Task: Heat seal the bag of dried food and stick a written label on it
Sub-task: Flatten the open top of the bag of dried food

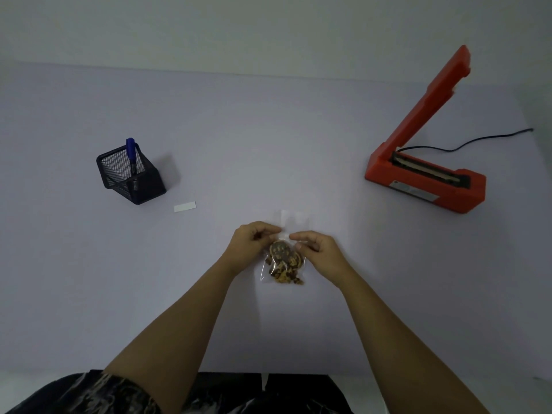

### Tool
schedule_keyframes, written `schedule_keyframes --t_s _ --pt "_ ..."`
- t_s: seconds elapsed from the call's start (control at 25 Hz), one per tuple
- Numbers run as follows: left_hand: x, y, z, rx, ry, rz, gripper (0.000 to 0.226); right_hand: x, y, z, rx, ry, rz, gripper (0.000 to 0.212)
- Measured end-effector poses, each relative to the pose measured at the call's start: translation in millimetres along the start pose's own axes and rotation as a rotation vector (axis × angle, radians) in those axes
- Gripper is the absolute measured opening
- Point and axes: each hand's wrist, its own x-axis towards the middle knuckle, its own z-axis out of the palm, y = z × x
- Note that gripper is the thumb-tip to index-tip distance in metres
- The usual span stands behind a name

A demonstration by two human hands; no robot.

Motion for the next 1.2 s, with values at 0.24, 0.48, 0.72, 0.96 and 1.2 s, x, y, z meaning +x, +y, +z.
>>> schedule_keyframes --t_s 0.24,0.48,0.72,0.96,1.2 --pt "1.6 3.0 -4.4 0.012 -0.048 -0.030 0.045 -2.5 0.3 0.0 -0.017 0.002 0.005 0.033" --pt "1.4 0.4 -3.8 -0.025 -0.050 -0.088 0.050 -3.0 -1.7 -0.8 -0.022 0.002 -0.005 0.044" --pt "-3.9 1.7 -0.7 -0.001 -0.006 -0.023 0.029 -4.0 -0.6 1.6 -0.042 0.031 -0.023 0.047" --pt "-0.8 1.9 -0.8 0.096 -0.012 -0.004 0.032 -4.0 -0.9 4.7 -0.016 0.059 -0.024 0.051" --pt "-5.1 2.4 2.9 0.025 0.032 -0.014 0.036 -4.0 -1.2 7.2 -0.005 0.084 -0.006 0.054"
